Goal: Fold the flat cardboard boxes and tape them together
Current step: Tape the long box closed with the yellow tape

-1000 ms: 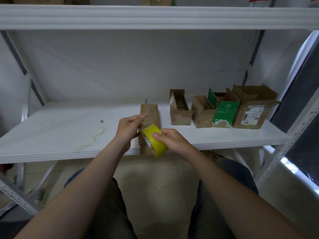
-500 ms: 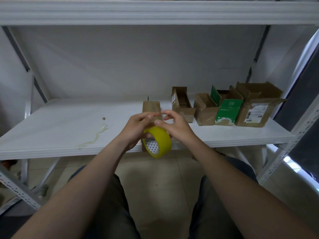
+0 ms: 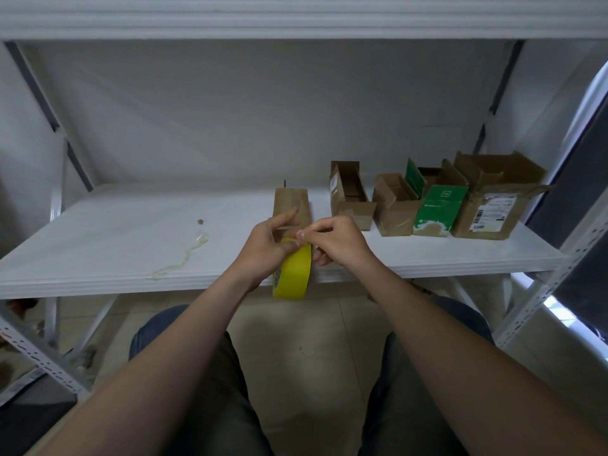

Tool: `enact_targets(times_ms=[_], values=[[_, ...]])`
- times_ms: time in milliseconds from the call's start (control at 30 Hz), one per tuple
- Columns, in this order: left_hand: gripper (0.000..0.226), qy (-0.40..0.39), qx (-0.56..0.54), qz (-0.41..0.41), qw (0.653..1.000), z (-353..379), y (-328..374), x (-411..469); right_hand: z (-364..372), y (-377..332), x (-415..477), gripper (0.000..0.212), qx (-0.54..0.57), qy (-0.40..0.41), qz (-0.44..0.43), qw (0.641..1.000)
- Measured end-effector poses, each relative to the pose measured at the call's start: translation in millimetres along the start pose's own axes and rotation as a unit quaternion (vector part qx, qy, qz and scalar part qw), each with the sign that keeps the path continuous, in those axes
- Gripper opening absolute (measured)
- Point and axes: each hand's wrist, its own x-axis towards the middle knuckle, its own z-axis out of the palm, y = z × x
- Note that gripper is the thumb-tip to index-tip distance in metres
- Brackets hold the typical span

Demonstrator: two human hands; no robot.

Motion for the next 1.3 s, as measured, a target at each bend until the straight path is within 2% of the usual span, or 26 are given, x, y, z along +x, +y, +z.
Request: enact_targets(times_ms=[133,233,300,367,433,533,600,700,833,933,1000,1067,1300], values=[[0.070,-0.004,-0.007,-0.002,1.000,-0.7,-2.8,-3.7,0.2,-0.9,-0.1,0.019,0.037,-0.014,0.003,0.999],[0.095,0.022,-0.037,0.004,0.999,0.6,-3.3,-8.1,3.4,0.2,-2.3,0.007,0.069,0.005,-0.006,0.998],[0.111,0.044,-0.070,-0.001,0.997,2.1,-1.6,-11.1,6.4,2.0,-2.8,0.007,0.078,0.028,-0.014,0.996],[0.117,0.081,-0.098,-0.032,0.991,2.7,-3.4,-10.7,8.2,2.6,-3.9,0.010,0.108,0.037,-0.006,0.993],[0.119,0.117,-0.142,-0.111,0.977,3.7,-5.1,-9.7,10.2,1.9,-5.5,0.014,0.145,0.031,0.008,0.989],[0.102,0.104,-0.271,-0.230,0.929,3.0,-4.0,-7.6,14.4,-0.2,-7.5,0.014,0.135,0.036,-0.007,0.990],[0.076,0.061,-0.300,-0.248,0.919,3.8,1.5,-11.3,16.0,-0.5,-7.8,0.013,0.119,0.044,-0.019,0.992],[0.070,0.079,-0.294,-0.239,0.922,3.8,2.5,-14.0,15.0,-2.9,-8.6,0.010,0.093,0.052,-0.031,0.994],[0.059,0.072,-0.230,-0.195,0.951,5.4,6.9,-18.4,9.6,-7.3,-6.5,0.007,0.016,0.077,-0.045,0.996],[0.055,0.063,-0.201,-0.152,0.966,7.2,9.4,-21.6,4.3,-12.8,-7.5,0.017,0.032,0.067,-0.022,0.997],[0.048,0.047,-0.189,-0.127,0.973,9.0,11.9,-24.7,0.0,-15.3,-8.5,0.022,0.081,0.072,0.005,0.994],[0.042,0.033,-0.179,-0.113,0.977,9.8,13.2,-26.3,-2.7,-15.4,-9.1,0.018,0.113,0.074,0.023,0.991],[0.014,0.053,-0.180,-0.124,0.974,8.8,14.3,-22.3,-9.9,-15.0,-16.5,0.008,0.084,0.030,-0.004,0.996]])
